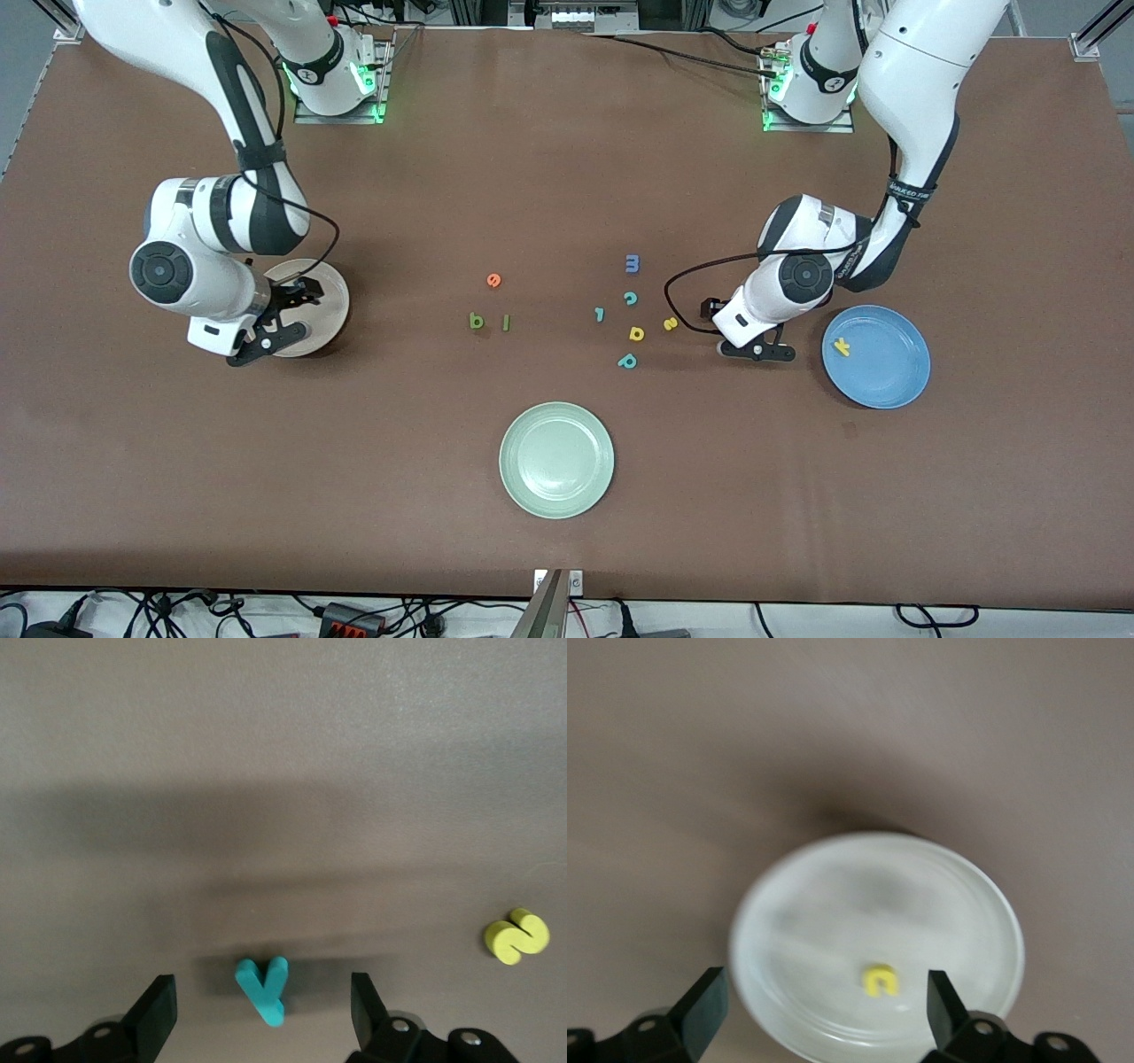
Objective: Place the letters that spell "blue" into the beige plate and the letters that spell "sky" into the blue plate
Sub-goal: 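Grasp the blue y with the left gripper while the right gripper reaches green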
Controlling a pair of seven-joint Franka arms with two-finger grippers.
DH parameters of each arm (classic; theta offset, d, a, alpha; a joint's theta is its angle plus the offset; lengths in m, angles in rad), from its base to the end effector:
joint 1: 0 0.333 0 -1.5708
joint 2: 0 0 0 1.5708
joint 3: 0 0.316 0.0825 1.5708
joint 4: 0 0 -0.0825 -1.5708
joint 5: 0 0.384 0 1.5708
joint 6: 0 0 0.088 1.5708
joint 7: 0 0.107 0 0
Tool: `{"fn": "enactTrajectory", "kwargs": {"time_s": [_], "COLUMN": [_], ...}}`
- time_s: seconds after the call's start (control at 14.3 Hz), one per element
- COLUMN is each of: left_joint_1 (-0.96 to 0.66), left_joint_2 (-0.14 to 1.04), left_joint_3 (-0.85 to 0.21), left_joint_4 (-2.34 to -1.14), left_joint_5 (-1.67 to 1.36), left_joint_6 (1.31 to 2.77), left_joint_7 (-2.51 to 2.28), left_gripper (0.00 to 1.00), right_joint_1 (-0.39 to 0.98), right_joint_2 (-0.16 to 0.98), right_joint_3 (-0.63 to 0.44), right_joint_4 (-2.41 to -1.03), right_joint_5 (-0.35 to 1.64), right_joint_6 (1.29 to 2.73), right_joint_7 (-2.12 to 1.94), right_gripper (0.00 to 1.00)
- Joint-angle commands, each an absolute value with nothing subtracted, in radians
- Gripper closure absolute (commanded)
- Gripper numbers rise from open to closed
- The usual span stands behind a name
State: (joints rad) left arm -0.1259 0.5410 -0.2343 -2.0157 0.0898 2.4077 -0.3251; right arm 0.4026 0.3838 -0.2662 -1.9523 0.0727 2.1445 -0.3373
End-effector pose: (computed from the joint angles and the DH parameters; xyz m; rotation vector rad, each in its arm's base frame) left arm 0.5502 -0.2064 0.1761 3.1124 -0.1269 -0.2275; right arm 0.5890 0.0892 0.2742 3.0300 0.6752 -0.2798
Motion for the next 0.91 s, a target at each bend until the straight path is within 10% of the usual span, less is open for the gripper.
{"fn": "enactTrajectory", "kwargs": {"time_s": [0.0,0.14,0.49,0.84], "left_joint_1": [-0.118,-0.118,-0.118,-0.117], "left_joint_2": [0.505,0.506,0.512,0.505], "left_joint_3": [-0.236,-0.236,-0.236,-0.236], "left_joint_4": [-2.071,-2.075,-2.075,-2.068], "left_joint_5": [0.124,0.126,0.124,0.124], "left_joint_6": [2.456,2.462,2.462,2.450], "left_joint_7": [-0.330,-0.331,-0.362,-0.364], "left_gripper": [0.23,0.31,0.87,0.99], "right_joint_1": [0.431,0.477,0.601,0.732], "right_joint_2": [0.397,0.438,0.537,0.638], "right_joint_3": [-0.239,-0.238,-0.238,-0.238], "right_joint_4": [-1.922,-1.872,-1.772,-1.767], "right_joint_5": [0.158,0.231,0.251,0.259], "right_joint_6": [2.154,2.161,2.204,2.400], "right_joint_7": [-0.259,-0.238,0.042,0.300], "right_gripper": [0.00,0.00,0.00,0.00]}}
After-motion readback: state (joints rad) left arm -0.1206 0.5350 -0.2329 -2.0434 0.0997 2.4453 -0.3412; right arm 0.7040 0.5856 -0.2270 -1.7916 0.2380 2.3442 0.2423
